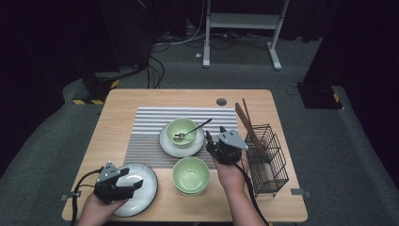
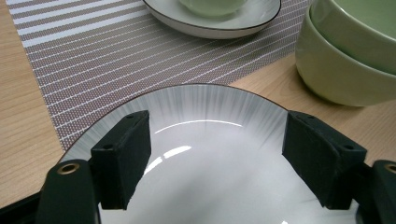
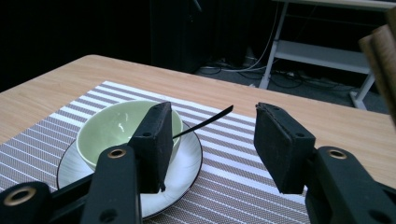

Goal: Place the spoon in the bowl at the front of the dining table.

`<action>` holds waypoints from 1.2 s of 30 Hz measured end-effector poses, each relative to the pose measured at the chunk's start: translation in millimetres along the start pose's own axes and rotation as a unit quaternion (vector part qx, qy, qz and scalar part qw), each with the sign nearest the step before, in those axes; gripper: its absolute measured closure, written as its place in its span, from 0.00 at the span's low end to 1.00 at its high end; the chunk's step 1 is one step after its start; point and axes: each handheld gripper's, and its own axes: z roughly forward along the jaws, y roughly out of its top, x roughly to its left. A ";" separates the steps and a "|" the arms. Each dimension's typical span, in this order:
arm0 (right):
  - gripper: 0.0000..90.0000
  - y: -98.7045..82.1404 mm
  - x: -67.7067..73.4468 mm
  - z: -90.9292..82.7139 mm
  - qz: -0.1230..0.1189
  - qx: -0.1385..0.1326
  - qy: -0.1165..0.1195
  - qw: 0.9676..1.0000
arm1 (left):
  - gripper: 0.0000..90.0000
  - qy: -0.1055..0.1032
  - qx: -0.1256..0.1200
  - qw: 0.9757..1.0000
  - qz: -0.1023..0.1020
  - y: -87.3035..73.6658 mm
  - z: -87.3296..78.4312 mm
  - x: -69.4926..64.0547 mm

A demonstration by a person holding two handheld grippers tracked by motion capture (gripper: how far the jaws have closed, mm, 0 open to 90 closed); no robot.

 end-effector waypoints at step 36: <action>0.55 33.1 -31.1 -33.6 -0.001 -0.033 -0.047 0.998 | 0.27 -0.002 0.004 1.000 0.001 -0.5 1.5 -0.5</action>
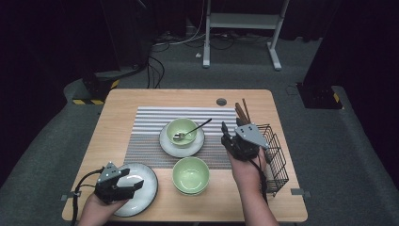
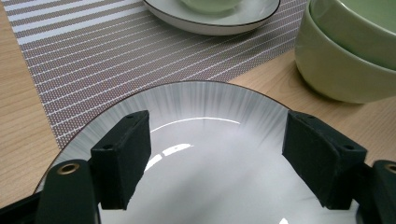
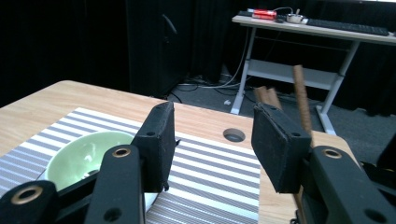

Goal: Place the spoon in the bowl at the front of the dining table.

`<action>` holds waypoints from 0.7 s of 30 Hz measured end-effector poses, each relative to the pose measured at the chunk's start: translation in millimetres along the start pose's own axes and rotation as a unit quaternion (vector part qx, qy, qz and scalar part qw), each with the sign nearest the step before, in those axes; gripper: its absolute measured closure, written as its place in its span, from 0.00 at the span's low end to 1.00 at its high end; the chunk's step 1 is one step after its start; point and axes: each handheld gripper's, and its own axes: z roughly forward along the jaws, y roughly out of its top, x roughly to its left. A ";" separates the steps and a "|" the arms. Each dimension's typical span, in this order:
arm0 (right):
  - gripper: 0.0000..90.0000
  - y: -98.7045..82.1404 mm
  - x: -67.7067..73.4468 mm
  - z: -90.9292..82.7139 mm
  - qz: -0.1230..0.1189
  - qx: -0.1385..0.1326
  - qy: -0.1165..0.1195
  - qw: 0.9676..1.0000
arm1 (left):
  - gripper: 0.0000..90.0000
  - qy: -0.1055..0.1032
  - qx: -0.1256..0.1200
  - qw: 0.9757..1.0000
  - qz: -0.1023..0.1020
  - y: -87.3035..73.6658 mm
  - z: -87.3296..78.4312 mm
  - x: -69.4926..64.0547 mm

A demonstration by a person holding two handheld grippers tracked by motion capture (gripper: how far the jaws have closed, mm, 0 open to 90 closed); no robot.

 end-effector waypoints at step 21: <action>0.67 8.6 -22.1 30.2 0.006 0.014 -0.041 0.999 | 0.27 -0.001 -0.002 1.000 -0.003 -0.7 -0.8 2.1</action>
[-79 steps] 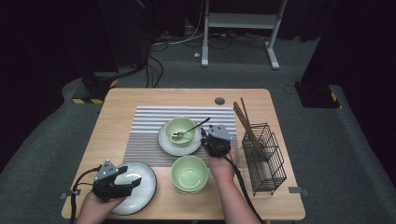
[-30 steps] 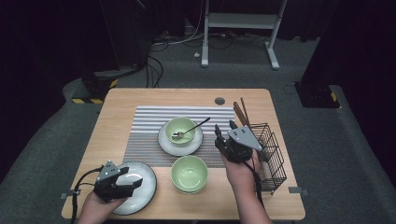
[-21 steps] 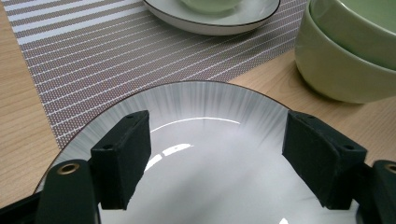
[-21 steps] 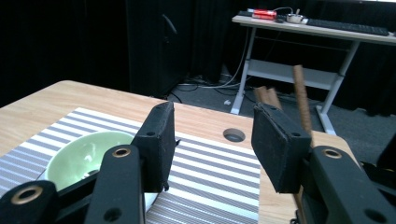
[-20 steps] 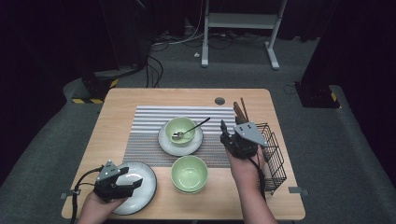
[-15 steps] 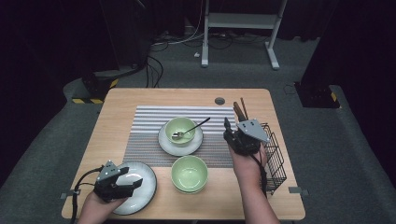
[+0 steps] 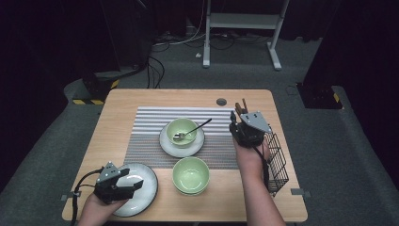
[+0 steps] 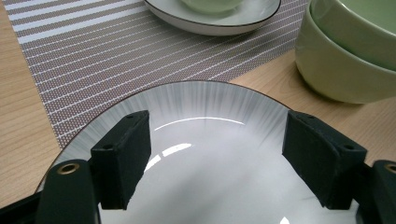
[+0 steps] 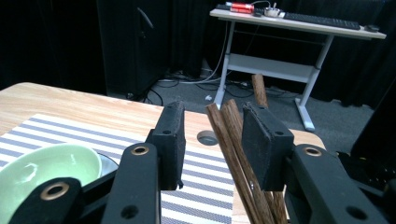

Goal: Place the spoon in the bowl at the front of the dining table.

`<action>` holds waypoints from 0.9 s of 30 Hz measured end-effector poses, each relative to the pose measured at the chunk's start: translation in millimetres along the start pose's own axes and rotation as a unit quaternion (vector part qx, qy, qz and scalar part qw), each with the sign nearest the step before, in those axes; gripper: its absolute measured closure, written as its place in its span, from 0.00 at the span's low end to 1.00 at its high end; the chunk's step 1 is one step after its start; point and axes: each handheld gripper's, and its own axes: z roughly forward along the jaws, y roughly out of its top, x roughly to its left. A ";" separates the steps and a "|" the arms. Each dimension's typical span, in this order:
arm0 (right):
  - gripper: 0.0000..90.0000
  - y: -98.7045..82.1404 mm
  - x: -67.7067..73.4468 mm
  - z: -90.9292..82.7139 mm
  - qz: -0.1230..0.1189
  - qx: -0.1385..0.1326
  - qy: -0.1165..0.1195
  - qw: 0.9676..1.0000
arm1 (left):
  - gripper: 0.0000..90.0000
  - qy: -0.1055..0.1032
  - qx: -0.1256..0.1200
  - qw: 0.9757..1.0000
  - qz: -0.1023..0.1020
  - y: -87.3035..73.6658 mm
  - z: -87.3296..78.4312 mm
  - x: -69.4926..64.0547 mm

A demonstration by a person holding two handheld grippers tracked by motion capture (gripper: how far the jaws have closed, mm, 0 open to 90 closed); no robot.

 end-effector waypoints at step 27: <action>0.75 -10.4 -1.6 20.5 -0.005 0.030 -0.014 0.999 | 0.27 0.004 0.001 1.000 -0.001 -0.7 -2.2 2.6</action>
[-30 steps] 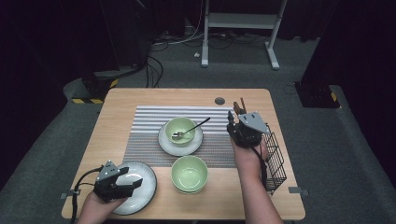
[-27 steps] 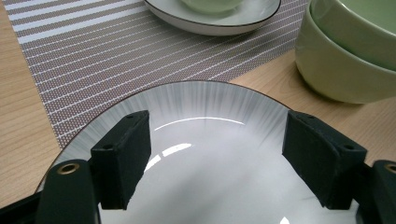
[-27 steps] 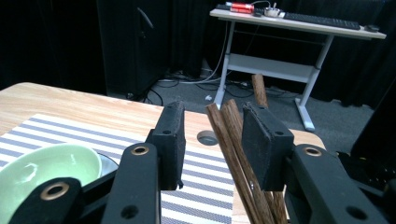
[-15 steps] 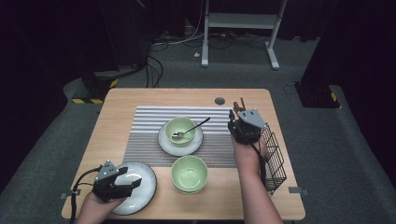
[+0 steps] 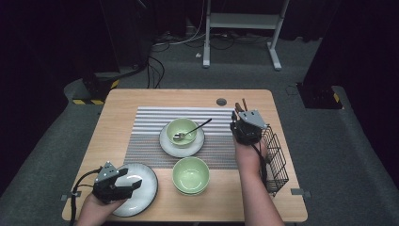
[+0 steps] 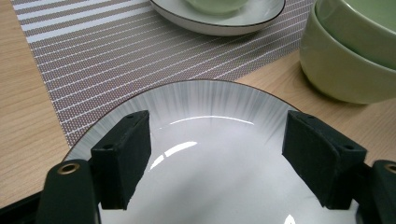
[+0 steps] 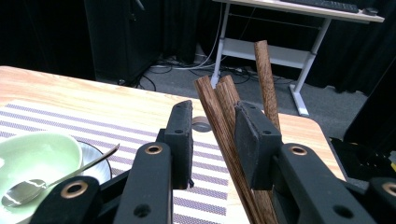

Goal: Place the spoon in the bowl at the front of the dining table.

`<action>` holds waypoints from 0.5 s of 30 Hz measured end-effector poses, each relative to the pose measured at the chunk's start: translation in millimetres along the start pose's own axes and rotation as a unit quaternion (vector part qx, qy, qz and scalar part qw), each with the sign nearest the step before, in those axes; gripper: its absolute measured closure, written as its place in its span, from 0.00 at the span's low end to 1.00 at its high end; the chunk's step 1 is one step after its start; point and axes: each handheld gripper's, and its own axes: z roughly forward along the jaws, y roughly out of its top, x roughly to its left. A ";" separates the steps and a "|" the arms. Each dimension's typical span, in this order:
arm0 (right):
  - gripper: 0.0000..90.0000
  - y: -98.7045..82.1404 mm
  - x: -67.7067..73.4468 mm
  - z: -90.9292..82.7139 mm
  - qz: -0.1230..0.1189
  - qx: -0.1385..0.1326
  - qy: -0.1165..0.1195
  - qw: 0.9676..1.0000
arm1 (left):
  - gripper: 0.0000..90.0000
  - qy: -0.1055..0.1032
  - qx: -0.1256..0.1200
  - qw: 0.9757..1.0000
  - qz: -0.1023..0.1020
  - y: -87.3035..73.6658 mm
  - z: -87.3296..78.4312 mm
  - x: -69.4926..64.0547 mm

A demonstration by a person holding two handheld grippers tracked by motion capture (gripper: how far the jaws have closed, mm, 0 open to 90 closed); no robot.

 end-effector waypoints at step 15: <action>0.82 -3.8 -0.2 -2.7 -0.007 0.006 -0.011 1.000 | 0.27 0.000 0.000 1.000 -0.001 0.0 0.8 -1.0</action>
